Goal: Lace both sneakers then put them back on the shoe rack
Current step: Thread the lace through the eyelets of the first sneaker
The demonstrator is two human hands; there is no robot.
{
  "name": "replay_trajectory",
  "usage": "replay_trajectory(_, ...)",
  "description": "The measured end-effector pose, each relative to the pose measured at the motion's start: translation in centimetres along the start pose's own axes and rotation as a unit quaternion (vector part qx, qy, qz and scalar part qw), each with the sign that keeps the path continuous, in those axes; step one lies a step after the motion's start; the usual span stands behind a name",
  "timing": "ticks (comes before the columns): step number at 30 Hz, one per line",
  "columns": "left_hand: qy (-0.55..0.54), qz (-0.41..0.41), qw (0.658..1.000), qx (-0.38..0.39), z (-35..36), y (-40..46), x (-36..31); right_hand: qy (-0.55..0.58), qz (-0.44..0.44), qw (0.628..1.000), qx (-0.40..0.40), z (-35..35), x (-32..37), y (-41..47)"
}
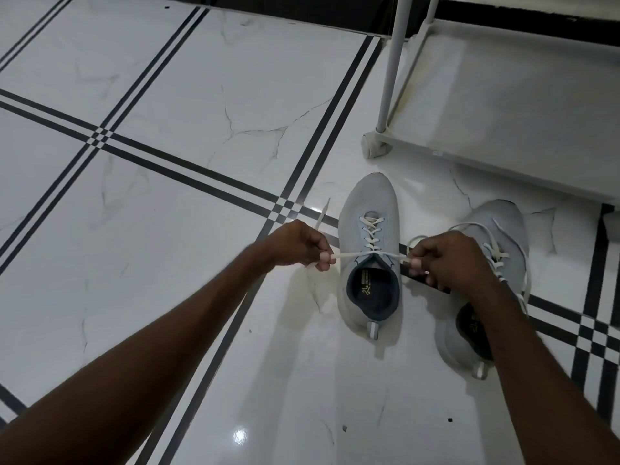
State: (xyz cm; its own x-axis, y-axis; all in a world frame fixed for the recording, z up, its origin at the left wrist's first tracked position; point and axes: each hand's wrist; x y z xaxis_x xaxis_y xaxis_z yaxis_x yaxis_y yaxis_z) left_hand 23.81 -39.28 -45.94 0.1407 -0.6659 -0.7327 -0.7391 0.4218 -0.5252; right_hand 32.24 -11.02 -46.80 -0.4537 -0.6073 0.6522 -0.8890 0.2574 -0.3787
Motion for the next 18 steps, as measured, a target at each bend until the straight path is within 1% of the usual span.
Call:
replay_trajectory(2,-0.077,-0.017,0.995,0.066,-0.8,-0.2,-0.6,0.040,0.003,0.997,0.067,-1.3,0.7,0.3)
replay_trajectory(3,-0.114,-0.017,0.990,0.079,-1.1,-0.2,-0.9,0.062,-0.001,0.993,0.098,-1.9,1.2,0.4)
replay_trajectory(5,-0.187,-0.009,0.980,0.068,-1.3,-0.2,-1.8,0.112,-0.017,0.984,0.138,-2.8,2.2,0.3)
replay_trajectory(7,-0.243,0.001,0.968,0.059,-1.0,0.1,-2.6,0.158,-0.038,0.978,0.130,-2.9,3.0,0.0)
replay_trajectory(9,-0.265,0.017,0.961,0.077,-0.4,0.6,-3.2,0.221,-0.038,0.967,0.124,-2.3,3.5,-0.2)
replay_trajectory(11,-0.285,0.016,0.954,0.090,0.4,1.2,-3.6,0.284,-0.027,0.948,0.139,-1.3,3.5,0.1)
replay_trajectory(13,-0.296,0.002,0.953,0.069,1.4,1.7,-4.0,0.331,-0.003,0.934,0.134,-0.1,3.2,0.4)
replay_trajectory(15,-0.297,-0.018,0.954,0.022,2.5,2.2,-4.2,0.360,0.016,0.928,0.092,1.0,3.1,0.5)
replay_trajectory(18,-0.303,-0.042,0.950,-0.060,4.0,3.1,-3.6,0.365,0.032,0.930,0.027,2.6,3.4,0.3)
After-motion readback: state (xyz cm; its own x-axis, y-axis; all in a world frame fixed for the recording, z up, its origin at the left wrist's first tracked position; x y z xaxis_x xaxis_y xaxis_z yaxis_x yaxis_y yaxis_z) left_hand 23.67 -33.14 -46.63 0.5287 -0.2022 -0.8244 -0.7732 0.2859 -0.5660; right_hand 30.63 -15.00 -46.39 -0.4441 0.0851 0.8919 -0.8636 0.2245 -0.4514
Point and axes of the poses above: each hand's wrist, its own y-axis towards the middle knuckle, its own z-axis out of the palm, x = y × z, and after that the axes turned 9 degrees about -x, right-handed
